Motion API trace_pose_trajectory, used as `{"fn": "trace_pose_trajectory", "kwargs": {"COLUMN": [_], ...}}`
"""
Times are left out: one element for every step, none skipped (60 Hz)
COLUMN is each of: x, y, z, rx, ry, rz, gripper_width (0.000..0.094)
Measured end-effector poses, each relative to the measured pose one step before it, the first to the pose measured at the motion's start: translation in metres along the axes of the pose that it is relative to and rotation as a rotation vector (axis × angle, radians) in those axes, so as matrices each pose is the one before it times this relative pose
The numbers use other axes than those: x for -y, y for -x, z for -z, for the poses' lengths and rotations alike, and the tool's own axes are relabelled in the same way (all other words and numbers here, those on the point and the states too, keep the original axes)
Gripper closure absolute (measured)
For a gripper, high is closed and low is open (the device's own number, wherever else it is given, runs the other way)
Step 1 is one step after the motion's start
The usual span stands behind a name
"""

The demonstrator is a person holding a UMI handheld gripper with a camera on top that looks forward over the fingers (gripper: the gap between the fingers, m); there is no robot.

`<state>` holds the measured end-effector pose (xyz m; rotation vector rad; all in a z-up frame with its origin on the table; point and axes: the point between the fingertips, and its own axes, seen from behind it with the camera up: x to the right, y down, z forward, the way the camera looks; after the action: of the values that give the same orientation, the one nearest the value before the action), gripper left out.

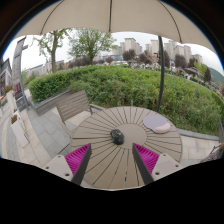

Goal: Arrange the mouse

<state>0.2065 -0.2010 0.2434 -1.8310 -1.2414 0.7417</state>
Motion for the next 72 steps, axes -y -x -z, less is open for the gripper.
{"fn": "trace_pose_trajectory", "kwargs": {"x": [0.00217,0.00127,0.00027,-0.00016,-0.00117,-0.00229,-0.00256,-0.00386,-0.00302,-0.00343,-0.00346,-0.00356,-0.00335,-0.00292,-0.00226,-0.00146,-0.00114,-0.00074,-0.00069,-0.00056,-0.00071,-0.00164,-0.00145,-0.00190,-0.00215,-0.00198,-0.00160,-0.00118,-0.00134,-0.00128,-0.00742,0.00545,-0.00715,0.00532,-0.00682,0.00569,-0.00038,-0.00057,-0.00712,-0.00082,-0.00132,-0.00024,-0.00050,-0.00039,-0.00052,-0.00077,-0.00091,-0.00101,-0.00078,-0.00041,-0.00006,0.00005,-0.00010,-0.00046,-0.00004,0.00035,0.00010,0.00043,-0.00016,0.00103,0.00058,0.00094,0.00110,0.00218,0.00089,0.00093,0.00105,0.00054,-0.00037,-0.00043,0.00005,-0.00041], "y": [-0.00291,-0.00323,-0.00360,-0.00348,-0.00186,-0.00271,-0.00260,-0.00547,-0.00281,-0.00240,-0.00071,0.00010,0.00013,-0.00032,-0.00136,-0.00142,-0.00050,-0.00068,-0.00126,-0.00185,-0.00097,-0.00006,0.00017,0.00071,0.00043,0.00026,0.00064,0.00073,0.00080,0.00034,0.00175,-0.00153,0.00206,-0.00171,0.00129,-0.00184,-0.00038,0.00013,0.00248,0.00096,0.00130,-0.00028,-0.00003,0.00040,0.00008,0.00002,-0.00020,0.00007,-0.00011,0.00071,0.00037,0.00012,0.00026,-0.00033,-0.00035,-0.00069,-0.00059,-0.00119,0.00096,0.00161,0.00009,-0.00127,-0.00072,-0.00093,0.00023,-0.00042,-0.00003,0.00005,0.00097,-0.00011,-0.00042,0.00015], "z": [-0.00170,-0.00211,-0.00267,-0.00347,-0.00300,-0.00646,-0.00734,-0.01262,-0.00883,-0.00884,-0.00815,-0.00782,-0.00734,-0.00707,-0.00729,-0.00731,-0.00728,-0.00746,-0.00714,-0.00688,-0.00754,-0.00785,-0.00739,-0.00813,-0.00757,-0.00735,-0.00723,-0.00745,-0.00719,-0.00742,-0.00842,-0.00598,-0.00824,-0.00611,-0.00830,-0.00537,-0.00638,-0.00648,-0.00748,-0.00648,-0.00700,-0.00556,-0.00602,-0.00642,-0.00579,-0.00560,-0.00554,-0.00552,-0.00475,-0.00536,-0.00482,-0.00500,-0.00471,-0.00431,-0.00446,-0.00447,-0.00451,-0.00337,-0.00305,-0.00324,-0.00256,-0.00289,-0.00257,-0.00907,0.00398,-0.00092,-0.00129,-0.00107,-0.00287,-0.00120,-0.00197,-0.00095], "rx": [-0.00907,-0.01041,-0.01106,-0.00996,-0.00719,-0.00651,-0.00479,-0.00301,-0.00286,-0.00138,0.00156,0.00510,0.00604,0.00427,0.00209,0.00102,0.00186,0.00168,-0.00063,-0.00268,-0.00304,-0.00086,0.00151,0.00158,0.00098,0.00181,0.00306,0.00360,0.00203,0.00100,0.00046,0.00120,0.00052,0.00010,-0.00171,-0.00169,-0.00254,-0.00143,0.00077,0.00363,0.00321,0.00262,0.00053,-0.00032,0.00131,0.00076,-0.00054,-0.00101,-0.00019,0.00139,0.00100,0.00109,0.00090,0.00192,-0.00059,-0.00385,-0.00352,-0.00076,0.00382,0.00794,0.00206,-0.00235,-0.00205,-0.00089,0.00010,0.00030,0.00157,0.00210,0.00119,0.00095,0.00210,0.00228], "ry": [-0.01130,-0.00882,-0.00570,-0.00438,-0.00416,-0.00287,-0.00265,-0.00066,0.00071,0.00203,0.00271,0.00281,0.00378,0.00406,0.00300,0.00025,-0.00260,-0.00449,-0.00511,-0.00517,-0.00528,-0.00419,-0.00271,-0.00093,0.00080,0.00112,0.00114,0.00036,0.00072,0.00070,-0.00165,0.00195,-0.00270,0.00231,-0.00191,0.00218,0.00009,0.00121,0.00025,0.00284,0.00173,0.00151,0.00099,0.00144,0.00219,0.00226,0.00322,0.00381,0.00417,0.00332,0.00272,0.00194,0.00257,0.00357,0.00358,0.00334,0.00253,0.00234,0.00256,0.00092,0.00154,0.00145,-0.00019,-0.00106,0.00036,-0.00004,0.00102,0.00224,0.00442,0.00547,0.00510,0.00570], "rz": [0.0086,0.0103,0.0121,0.0125,0.0107,0.0101,0.0085,0.0057,0.0043,0.0022,-0.0001,-0.0014,-0.0017,-0.0020,-0.0013,0.0001,0.0015,0.0031,0.0033,0.0039,0.0041,0.0035,0.0029,0.0014,0.0004,-0.0012,-0.0024,-0.0035,-0.0035,-0.0025,-0.0001,-0.0018,0.0000,-0.0007,0.0018,0.0008,0.0010,0.0006,0.0020,0.0019,0.0016,0.0002,0.0001,0.0011,0.0019,0.0021,0.0017,0.0010,0.0005,-0.0003,-0.0011,-0.0016,-0.0011,-0.0002,0.0005,-0.0007,-0.0031,-0.0042,-0.0026,-0.0048,-0.0051,-0.0028,-0.0008,0.0012,0.0018,0.0026,0.0011,-0.0004,-0.0023,-0.0037,-0.0051,-0.0073], "gripper_width": [0.0082,0.0086,0.0085,0.0084,0.0084,0.0083,0.0085,0.0085,0.0085,0.0086,0.0087,0.0086,0.0087,0.0089,0.0089,0.0088,0.0089,0.0089,0.0089,0.0088,0.0088,0.0088,0.0088,0.0088,0.0089,0.0087,0.0089,0.0088,0.0088,0.0089,0.0090,0.0089,0.0089,0.0088,0.0088,0.0087,0.0087,0.0088,0.0089,0.0088,0.0088,0.0087,0.0088,0.0088,0.0088,0.0089,0.0088,0.0087,0.0087,0.0088,0.0088,0.0090,0.0090,0.0091,0.0094,0.0096,0.0095,0.0096,0.0089,0.0088,0.0091,0.0097,0.0098,0.0098,0.0099,0.0098,0.0097,0.0097,0.0099,0.0098,0.0097,0.0097]}}
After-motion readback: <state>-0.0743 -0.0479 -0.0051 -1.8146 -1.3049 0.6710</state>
